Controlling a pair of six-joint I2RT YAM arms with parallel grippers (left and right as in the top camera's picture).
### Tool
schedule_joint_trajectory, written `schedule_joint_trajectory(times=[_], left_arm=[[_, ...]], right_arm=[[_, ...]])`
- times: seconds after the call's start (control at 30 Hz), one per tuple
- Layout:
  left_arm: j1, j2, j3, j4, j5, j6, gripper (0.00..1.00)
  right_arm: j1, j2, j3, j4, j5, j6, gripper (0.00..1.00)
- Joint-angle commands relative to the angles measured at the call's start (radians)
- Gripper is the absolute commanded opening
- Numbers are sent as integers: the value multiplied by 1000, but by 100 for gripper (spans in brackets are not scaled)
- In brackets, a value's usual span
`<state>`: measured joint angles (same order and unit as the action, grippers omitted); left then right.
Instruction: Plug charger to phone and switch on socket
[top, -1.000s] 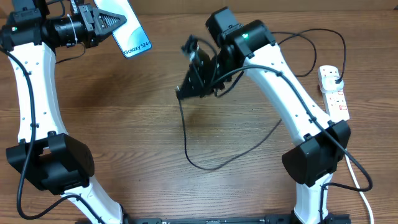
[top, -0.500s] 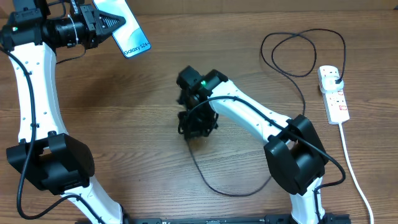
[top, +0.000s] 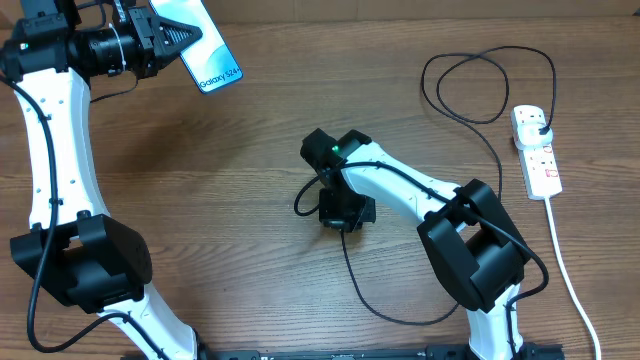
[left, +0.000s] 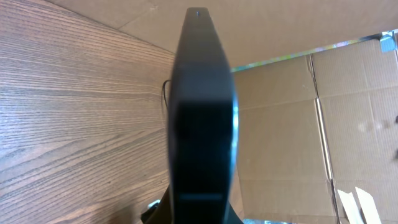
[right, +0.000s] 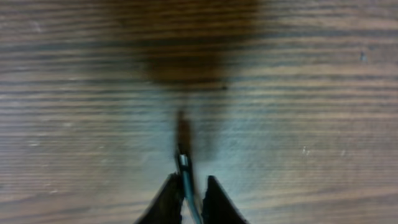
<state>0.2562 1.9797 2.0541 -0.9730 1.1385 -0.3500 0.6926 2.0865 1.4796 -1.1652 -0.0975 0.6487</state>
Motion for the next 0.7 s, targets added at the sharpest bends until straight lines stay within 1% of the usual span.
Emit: schedule_joint_trajectory(times=[0.0,0.03,0.07,0.13,0.17,0.23,0.33,0.5,0.67], left_arm=[[6,-10,10,1,22,-13,4],[6,-10,10,1,22,-13,4],[6,-10,10,1,22,-13,4],[6,-10,10,2,22,-13,4],[6,-10,10,2,22,-13,4],[6,-10,10,2,22,-13,4],[6,-10,10,2,22,-13,4],[6,-10,10,2,22,-9,4],[6,-10,10,2,21,-3,4]], right_arm=[[-3,-10,-35,11,34,32,15],[-3,-10,-47,17,34,32,17],[-3,-10,-51,17,34,32,23],[-3,-10,-54,13,33,32,50],[-3,-10,-54,13,33,32,56],[-3,-10,-54,6,34,32,86],[-4,-10,-54,-15,46,28,100],[-14,-10,-50,-50,56,28,100],[-83,-29,0,-103,60,23,100]])
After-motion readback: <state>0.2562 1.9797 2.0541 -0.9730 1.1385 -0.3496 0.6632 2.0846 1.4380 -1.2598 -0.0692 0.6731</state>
